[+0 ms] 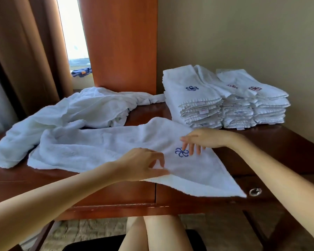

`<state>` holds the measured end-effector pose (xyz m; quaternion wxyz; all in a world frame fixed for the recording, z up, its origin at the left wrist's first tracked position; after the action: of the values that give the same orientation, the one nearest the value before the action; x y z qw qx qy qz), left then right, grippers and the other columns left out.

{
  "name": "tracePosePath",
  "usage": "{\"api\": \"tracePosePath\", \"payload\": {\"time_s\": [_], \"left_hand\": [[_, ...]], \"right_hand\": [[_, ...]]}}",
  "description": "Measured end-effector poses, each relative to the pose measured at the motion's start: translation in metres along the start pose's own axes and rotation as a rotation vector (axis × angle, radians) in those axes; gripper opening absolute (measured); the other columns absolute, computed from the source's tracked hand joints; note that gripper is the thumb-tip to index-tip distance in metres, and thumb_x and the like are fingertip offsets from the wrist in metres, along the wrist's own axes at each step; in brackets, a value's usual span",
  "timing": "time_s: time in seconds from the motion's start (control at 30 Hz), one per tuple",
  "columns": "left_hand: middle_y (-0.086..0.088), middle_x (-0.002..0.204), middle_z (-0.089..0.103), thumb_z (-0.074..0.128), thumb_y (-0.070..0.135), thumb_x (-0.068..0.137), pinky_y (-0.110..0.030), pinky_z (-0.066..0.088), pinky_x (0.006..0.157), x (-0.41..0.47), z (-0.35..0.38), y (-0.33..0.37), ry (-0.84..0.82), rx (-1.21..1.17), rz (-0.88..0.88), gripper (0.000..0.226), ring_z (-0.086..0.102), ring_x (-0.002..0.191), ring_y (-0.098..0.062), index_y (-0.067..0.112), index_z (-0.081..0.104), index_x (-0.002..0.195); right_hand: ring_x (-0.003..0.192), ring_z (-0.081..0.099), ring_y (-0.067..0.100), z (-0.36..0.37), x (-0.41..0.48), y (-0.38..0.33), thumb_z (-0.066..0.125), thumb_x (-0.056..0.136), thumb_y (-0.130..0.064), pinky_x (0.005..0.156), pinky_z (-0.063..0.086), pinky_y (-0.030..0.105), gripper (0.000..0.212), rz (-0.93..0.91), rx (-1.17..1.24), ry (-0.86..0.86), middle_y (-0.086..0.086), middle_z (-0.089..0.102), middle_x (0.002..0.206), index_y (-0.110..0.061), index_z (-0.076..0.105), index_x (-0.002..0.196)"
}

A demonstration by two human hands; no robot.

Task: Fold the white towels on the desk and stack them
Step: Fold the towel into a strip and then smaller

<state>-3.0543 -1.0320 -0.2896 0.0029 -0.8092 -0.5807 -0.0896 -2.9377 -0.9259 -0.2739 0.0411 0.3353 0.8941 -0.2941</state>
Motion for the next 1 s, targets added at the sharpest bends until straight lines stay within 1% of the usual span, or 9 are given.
{"api": "tracePosePath", "payload": {"time_s": [0.1,0.2,0.3,0.37,0.5,0.63,0.83,0.93,1.0], "left_hand": [[0.011,0.078,0.061,0.037,0.06,0.094,-0.022,0.04,0.061,0.01,-0.005,0.0,0.082,-0.082,-0.027,0.039,0.049,0.061,-0.002,0.035,0.061,0.112],[0.005,0.13,0.054,0.044,0.053,0.096,-0.029,0.042,0.096,0.02,0.004,-0.007,0.079,0.011,-0.042,0.044,0.05,0.113,-0.011,0.034,0.051,0.134],[0.006,0.162,0.008,0.028,0.061,0.095,-0.033,0.01,0.119,0.025,0.041,-0.017,-0.175,0.114,-0.041,0.065,0.008,0.148,-0.013,0.036,0.013,0.153],[0.008,0.161,-0.009,0.016,0.063,0.094,-0.031,-0.005,0.119,0.026,0.056,-0.018,-0.255,0.088,-0.005,0.066,-0.01,0.148,-0.009,0.038,-0.007,0.151],[0.01,0.159,-0.018,0.008,0.069,0.086,-0.029,-0.013,0.115,0.034,0.066,-0.024,-0.263,0.038,-0.056,0.07,-0.021,0.143,-0.005,0.042,-0.016,0.147],[0.005,0.161,-0.014,0.016,0.064,0.095,-0.037,-0.008,0.118,0.054,0.066,-0.048,-0.261,0.02,-0.202,0.069,-0.015,0.146,-0.013,0.035,-0.012,0.151],[-0.002,0.163,-0.005,0.023,0.057,0.099,-0.043,0.0,0.12,0.066,0.05,-0.072,-0.22,0.028,-0.312,0.068,-0.005,0.149,-0.02,0.025,0.001,0.155],[-0.002,0.159,0.021,0.036,0.051,0.099,-0.043,0.023,0.117,0.057,0.026,-0.047,-0.02,0.044,-0.22,0.058,0.02,0.146,-0.021,0.028,0.026,0.151],[0.001,0.143,0.044,0.038,0.057,0.095,-0.041,0.043,0.102,0.039,-0.001,-0.021,0.193,0.017,-0.095,0.054,0.043,0.13,-0.019,0.031,0.042,0.142]], "right_hand": [[0.111,0.058,0.013,-0.008,0.026,0.0,0.04,0.104,-0.028,0.093,0.044,0.026,0.031,-0.095,0.047,0.246,-0.002,0.063,0.124,-0.018,0.063,0.122],[0.143,0.027,0.012,0.031,0.047,0.016,0.036,0.106,-0.025,0.116,0.019,0.026,0.042,-0.107,-0.122,0.187,-0.001,0.032,0.155,-0.018,0.039,0.146],[0.146,0.016,0.006,0.034,0.044,0.041,0.034,0.106,-0.027,0.116,0.01,0.021,0.043,-0.115,-0.084,0.287,-0.004,0.024,0.159,-0.021,0.036,0.149],[0.145,0.017,0.003,0.028,0.044,0.053,0.036,0.106,-0.027,0.115,0.01,0.019,0.042,-0.116,-0.014,0.293,-0.007,0.025,0.158,-0.022,0.039,0.148],[0.144,0.021,0.007,0.019,0.043,0.055,0.046,0.102,-0.022,0.118,0.016,0.024,0.044,-0.141,0.031,0.287,-0.006,0.028,0.156,-0.018,0.041,0.146],[0.133,0.041,0.01,-0.008,0.018,0.053,0.064,0.093,-0.023,0.11,0.029,0.023,0.04,-0.191,0.038,0.506,-0.006,0.048,0.141,-0.021,0.056,0.133],[0.101,0.052,0.0,0.027,-0.057,0.022,0.065,0.082,-0.054,0.09,0.037,0.017,0.045,-0.442,-0.287,0.656,-0.014,0.058,0.108,-0.025,0.063,0.116],[0.103,0.054,-0.003,0.032,-0.065,0.04,0.068,0.074,-0.063,0.091,0.047,0.028,0.059,-0.328,-0.189,0.601,-0.022,0.057,0.111,-0.029,0.055,0.12],[0.109,0.055,0.001,0.034,-0.066,0.042,0.067,0.071,-0.068,0.093,0.047,0.027,0.065,-0.324,-0.274,0.551,-0.021,0.056,0.12,-0.031,0.052,0.122]]}}
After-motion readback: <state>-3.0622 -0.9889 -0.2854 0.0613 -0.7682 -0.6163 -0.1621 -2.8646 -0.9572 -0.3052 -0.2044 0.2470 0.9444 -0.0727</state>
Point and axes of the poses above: each hand's wrist, its own x-axis towards the middle knuckle, its own z-axis out of the palm, y = z × x, the point moved 9 cm from there along x, towards the middle knuckle
